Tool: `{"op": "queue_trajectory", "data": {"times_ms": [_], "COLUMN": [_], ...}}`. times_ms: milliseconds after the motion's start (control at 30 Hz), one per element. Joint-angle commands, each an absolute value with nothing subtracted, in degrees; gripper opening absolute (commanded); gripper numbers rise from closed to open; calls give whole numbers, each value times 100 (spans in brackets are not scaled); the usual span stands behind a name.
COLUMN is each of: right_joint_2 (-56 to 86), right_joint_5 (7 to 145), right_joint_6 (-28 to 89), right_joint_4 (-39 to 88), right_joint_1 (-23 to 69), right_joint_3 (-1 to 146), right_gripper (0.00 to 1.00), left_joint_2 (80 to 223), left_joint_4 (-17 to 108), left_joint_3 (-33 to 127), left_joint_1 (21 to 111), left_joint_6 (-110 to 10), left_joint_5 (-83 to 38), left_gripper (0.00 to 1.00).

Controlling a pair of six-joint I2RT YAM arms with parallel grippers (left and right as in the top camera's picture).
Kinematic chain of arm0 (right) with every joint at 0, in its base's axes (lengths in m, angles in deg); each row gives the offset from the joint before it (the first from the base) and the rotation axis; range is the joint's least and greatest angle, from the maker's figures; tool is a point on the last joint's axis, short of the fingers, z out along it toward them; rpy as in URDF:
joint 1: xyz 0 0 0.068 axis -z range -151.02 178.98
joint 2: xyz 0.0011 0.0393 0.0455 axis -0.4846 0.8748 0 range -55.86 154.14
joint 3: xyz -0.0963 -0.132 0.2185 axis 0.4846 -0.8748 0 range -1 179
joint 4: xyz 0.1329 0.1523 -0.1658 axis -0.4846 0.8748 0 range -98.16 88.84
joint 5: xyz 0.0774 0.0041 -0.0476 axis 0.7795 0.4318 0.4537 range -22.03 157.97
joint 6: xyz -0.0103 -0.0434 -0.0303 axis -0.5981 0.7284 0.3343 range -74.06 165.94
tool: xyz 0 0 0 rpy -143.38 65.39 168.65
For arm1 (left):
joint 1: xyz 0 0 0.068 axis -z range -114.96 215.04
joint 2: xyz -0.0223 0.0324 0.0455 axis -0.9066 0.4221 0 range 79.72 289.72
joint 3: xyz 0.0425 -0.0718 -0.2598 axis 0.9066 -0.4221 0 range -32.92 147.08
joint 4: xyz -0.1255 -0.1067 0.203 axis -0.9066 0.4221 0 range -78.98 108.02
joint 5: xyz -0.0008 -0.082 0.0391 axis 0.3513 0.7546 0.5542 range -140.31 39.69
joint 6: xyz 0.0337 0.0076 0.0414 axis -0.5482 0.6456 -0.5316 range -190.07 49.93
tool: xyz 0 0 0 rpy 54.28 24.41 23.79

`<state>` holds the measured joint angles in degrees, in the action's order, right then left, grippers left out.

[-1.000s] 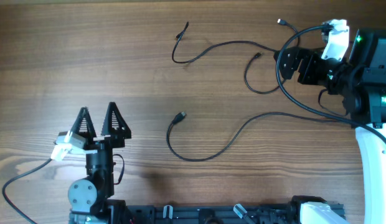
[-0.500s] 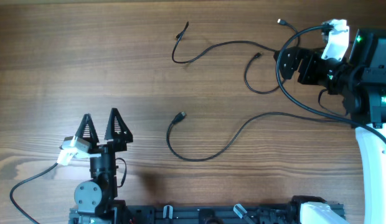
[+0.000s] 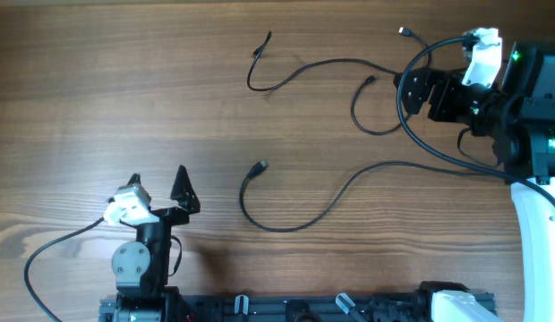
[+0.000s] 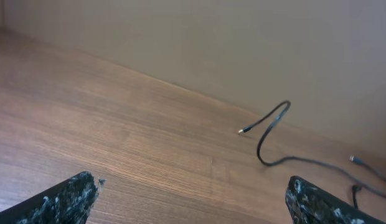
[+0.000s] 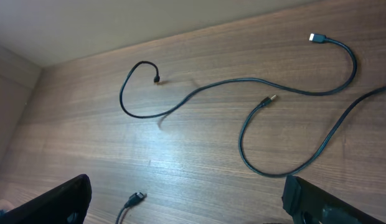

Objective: Untangle cables

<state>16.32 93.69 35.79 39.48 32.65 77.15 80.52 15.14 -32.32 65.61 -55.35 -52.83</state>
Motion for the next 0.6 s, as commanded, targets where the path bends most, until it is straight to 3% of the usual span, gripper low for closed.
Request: {"op": "queue_trajectory", "data": {"times_ms": [0,567], "right_joint_2": [1691,1691], "right_joint_5": [9458,9458], "right_joint_6": [3691,3691], "right_joint_4": [3946,3943], "right_joint_1": [3258,3258], "right_joint_3": [7730,7730], "right_gripper": [100,100], "left_joint_2": [7988,7988], "left_joint_4": [1557,1540], "left_joint_3": [-3260,-3260], "left_joint_1": [6492,6494], "left_joint_6": [-6070,-5896], "left_joint_5": [-4881,-4844], "left_gripper": [100,100]}}
